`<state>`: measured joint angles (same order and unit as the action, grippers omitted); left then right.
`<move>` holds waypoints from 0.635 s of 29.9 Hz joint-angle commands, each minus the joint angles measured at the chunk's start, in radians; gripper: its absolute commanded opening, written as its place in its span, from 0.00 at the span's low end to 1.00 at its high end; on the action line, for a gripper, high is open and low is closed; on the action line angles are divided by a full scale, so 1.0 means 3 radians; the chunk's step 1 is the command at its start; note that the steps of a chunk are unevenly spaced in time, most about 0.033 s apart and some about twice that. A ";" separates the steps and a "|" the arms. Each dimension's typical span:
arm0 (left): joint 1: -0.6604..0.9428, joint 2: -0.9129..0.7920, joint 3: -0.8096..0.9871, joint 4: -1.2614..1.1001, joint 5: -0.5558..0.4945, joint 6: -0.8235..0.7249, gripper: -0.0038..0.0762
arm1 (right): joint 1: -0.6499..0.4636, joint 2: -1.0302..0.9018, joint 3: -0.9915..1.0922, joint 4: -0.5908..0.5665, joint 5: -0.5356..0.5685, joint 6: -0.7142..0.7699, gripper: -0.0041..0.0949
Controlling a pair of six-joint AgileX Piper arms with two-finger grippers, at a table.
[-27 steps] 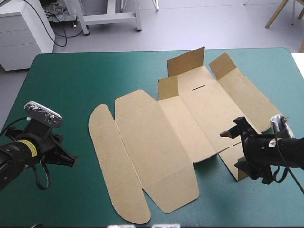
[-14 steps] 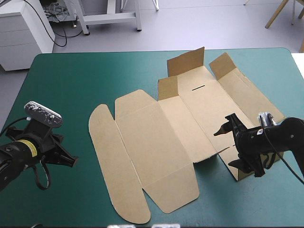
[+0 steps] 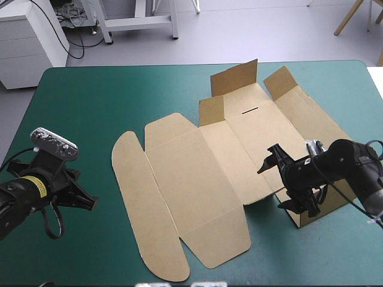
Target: Fold the box
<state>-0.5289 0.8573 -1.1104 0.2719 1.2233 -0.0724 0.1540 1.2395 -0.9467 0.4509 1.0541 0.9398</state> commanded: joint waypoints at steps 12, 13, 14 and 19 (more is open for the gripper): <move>-0.0015 -0.0010 -0.0094 0.0045 -0.0151 -0.0035 0.04 | 0.0056 0.0379 -0.0070 -0.0041 -0.0105 -0.0016 0.76; -0.0015 -0.0010 -0.0094 0.0045 -0.0151 -0.0035 0.04 | 0.0056 0.0395 -0.0070 -0.0041 -0.0105 -0.0016 0.76; -0.0015 -0.0010 -0.0094 0.0045 -0.0151 -0.0035 0.04 | 0.0056 0.0408 -0.0070 -0.0041 -0.0105 -0.0025 0.76; -0.0015 -0.0010 -0.0094 0.0045 -0.0151 -0.0035 0.04 | 0.0056 0.0414 -0.0070 -0.0041 -0.0122 -0.0025 0.75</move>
<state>-0.5289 0.8573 -1.1104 0.2719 1.2240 -0.0724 0.1707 1.3863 -0.9467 0.4246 1.0309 0.9441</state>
